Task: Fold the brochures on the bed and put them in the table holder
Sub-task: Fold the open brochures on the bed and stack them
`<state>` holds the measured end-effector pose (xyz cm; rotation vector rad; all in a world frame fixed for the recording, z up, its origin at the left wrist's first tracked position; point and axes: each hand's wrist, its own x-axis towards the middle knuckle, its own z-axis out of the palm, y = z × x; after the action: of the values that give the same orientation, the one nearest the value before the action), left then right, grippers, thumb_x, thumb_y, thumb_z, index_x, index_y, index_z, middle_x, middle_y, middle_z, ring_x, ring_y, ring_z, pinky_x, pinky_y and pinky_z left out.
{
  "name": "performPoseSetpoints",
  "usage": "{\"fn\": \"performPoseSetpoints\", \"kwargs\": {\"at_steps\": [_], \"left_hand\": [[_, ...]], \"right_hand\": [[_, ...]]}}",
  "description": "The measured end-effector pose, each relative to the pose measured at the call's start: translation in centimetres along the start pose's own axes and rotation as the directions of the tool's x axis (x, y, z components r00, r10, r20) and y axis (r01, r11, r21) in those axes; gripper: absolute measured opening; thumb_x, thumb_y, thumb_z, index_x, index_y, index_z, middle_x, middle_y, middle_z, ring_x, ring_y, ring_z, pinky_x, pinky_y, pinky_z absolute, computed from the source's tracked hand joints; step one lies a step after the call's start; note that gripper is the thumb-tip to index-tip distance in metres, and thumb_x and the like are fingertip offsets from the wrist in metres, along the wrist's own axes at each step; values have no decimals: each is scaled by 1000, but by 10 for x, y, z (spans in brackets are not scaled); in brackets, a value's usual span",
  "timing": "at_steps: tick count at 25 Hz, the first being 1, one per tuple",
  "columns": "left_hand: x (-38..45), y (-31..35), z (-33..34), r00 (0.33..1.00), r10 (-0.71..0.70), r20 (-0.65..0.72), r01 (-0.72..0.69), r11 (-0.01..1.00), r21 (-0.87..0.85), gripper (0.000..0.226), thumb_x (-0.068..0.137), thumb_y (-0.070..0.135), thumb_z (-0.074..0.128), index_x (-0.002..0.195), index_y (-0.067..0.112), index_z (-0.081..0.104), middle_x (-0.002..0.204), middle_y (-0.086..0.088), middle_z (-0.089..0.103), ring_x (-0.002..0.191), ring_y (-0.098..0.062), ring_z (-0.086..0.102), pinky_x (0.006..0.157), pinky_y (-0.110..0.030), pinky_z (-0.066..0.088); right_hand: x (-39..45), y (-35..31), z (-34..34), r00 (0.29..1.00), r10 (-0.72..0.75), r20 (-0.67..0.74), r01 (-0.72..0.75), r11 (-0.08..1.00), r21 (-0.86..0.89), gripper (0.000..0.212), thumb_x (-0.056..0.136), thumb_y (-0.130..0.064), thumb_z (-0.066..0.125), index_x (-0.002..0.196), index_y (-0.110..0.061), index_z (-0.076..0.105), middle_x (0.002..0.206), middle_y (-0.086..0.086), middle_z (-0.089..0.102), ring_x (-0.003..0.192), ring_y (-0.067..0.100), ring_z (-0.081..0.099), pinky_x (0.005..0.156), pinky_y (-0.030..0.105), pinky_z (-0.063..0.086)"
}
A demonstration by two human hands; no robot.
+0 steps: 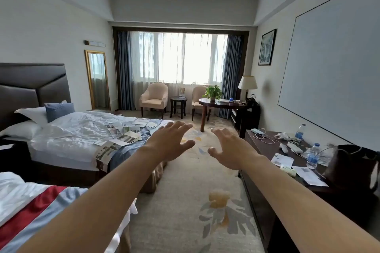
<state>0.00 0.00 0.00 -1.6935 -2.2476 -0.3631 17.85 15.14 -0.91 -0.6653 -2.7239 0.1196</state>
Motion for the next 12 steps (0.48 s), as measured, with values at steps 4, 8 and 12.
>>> {"fn": "performPoseSetpoints", "kwargs": {"at_steps": [4, 8, 12], "left_hand": [[50, -15, 28, 997, -39, 74, 37, 999, 30, 69, 97, 59, 41, 155, 28, 22, 160, 2, 28, 145, -22, 29, 113, -45, 32], [92, -31, 51, 994, -52, 93, 46, 997, 62, 69, 97, 59, 42, 155, 28, 20, 160, 1, 27, 145, -23, 29, 111, -46, 33], [136, -52, 64, 993, -78, 85, 73, 996, 60, 70, 97, 56, 45, 156, 27, 20, 160, 0, 27, 145, -23, 28, 110, -46, 35]], "right_hand": [[52, 32, 17, 999, 25, 27, -25, 1000, 14, 73, 95, -56, 51, 155, -27, 21, 158, 3, 32, 141, 27, 36, 107, 43, 38], [102, 57, 31, 1000, -3, 15, 3, 1000, 18, 72, 94, -57, 51, 154, -28, 23, 157, 1, 32, 141, 26, 36, 105, 43, 40], [148, 79, 41, 999, -18, 29, 18, 1000, 3, 71, 94, -58, 51, 154, -30, 23, 158, -1, 32, 142, 25, 36, 104, 43, 41]]}}
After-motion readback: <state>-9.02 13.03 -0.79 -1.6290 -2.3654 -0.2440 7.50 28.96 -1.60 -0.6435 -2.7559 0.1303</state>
